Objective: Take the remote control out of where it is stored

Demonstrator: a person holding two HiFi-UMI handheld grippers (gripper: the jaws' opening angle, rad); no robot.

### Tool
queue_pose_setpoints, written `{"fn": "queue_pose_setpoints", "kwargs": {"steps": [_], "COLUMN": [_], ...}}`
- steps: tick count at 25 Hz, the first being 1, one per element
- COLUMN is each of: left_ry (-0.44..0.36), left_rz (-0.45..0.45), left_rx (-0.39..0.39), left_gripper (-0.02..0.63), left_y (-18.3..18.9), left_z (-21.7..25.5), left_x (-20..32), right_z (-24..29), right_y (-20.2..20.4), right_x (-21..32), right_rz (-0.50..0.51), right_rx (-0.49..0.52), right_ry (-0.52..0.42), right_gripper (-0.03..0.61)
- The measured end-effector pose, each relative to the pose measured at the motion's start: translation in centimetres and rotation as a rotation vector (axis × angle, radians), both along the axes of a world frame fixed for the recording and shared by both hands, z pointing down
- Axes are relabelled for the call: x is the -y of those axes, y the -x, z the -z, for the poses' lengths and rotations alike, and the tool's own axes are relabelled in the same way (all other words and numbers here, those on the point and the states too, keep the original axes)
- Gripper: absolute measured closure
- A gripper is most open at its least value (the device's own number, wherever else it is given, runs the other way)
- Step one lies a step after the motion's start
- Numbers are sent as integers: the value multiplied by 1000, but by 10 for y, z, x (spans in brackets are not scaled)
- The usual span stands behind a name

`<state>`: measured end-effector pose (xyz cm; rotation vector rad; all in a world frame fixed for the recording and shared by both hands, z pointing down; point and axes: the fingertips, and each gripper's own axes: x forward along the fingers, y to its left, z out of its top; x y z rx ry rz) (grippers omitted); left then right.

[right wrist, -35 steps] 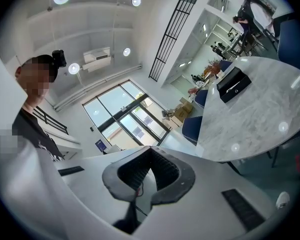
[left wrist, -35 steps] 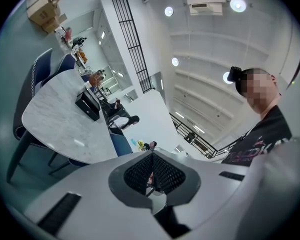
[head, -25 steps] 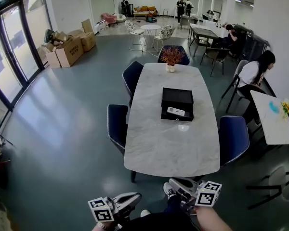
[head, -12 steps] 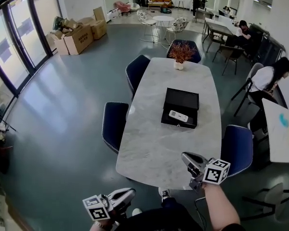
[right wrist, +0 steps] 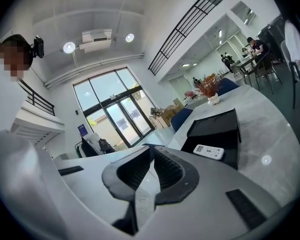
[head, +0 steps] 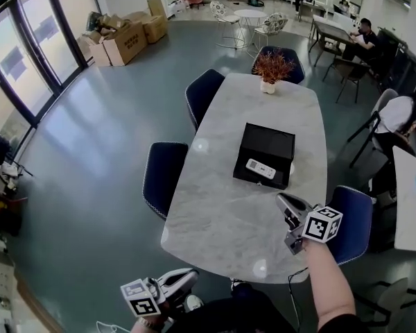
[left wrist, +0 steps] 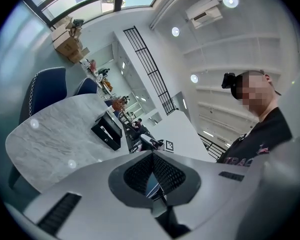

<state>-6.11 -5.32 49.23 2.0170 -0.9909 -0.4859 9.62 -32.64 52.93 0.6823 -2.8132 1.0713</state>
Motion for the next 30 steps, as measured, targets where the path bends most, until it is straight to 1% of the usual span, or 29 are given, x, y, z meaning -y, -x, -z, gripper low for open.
{"fn": "queue_pose_setpoints", "kwargs": {"steps": [3, 4, 7, 10, 14, 17, 20, 23, 25, 27, 30], "left_ry": [5, 6, 12, 25, 48, 63, 84, 101, 108, 112, 123], "left_rz": [22, 33, 67, 96, 150, 186, 212, 241, 255, 265, 277], "left_rx": [6, 7, 8, 13, 19, 26, 25, 23, 22, 19, 15], "left_gripper": [607, 609, 607, 607, 607, 607, 607, 607, 607, 607, 608], "left_y": [-6, -7, -9, -7, -7, -5, -5, -3, -3, -4, -8], "left_z": [-2, -2, -4, -7, -11, -12, -17, -20, -22, -23, -26], "left_x": [9, 12, 18, 24, 27, 28, 28, 27, 28, 29, 29], "right_z": [-11, -15, -41, -70, -112, -134, -153, -170, -179, -188, -197], "right_y": [-6, -7, -6, 3, 6, 13, 19, 29, 34, 37, 41], "right_x": [34, 47, 83, 118, 162, 180, 186, 184, 184, 183, 186], "right_rz": [19, 33, 105, 189, 246, 291, 374, 437, 469, 496, 501], "right_rx": [-115, -159, -297, -451, -634, -707, -800, -842, -874, -916, -949], "right_ry": [-19, -23, -29, -30, -7, 26, 18, 35, 24, -9, -31], "right_gripper": [564, 555, 512, 497, 474, 457, 448, 442, 440, 439, 435]}}
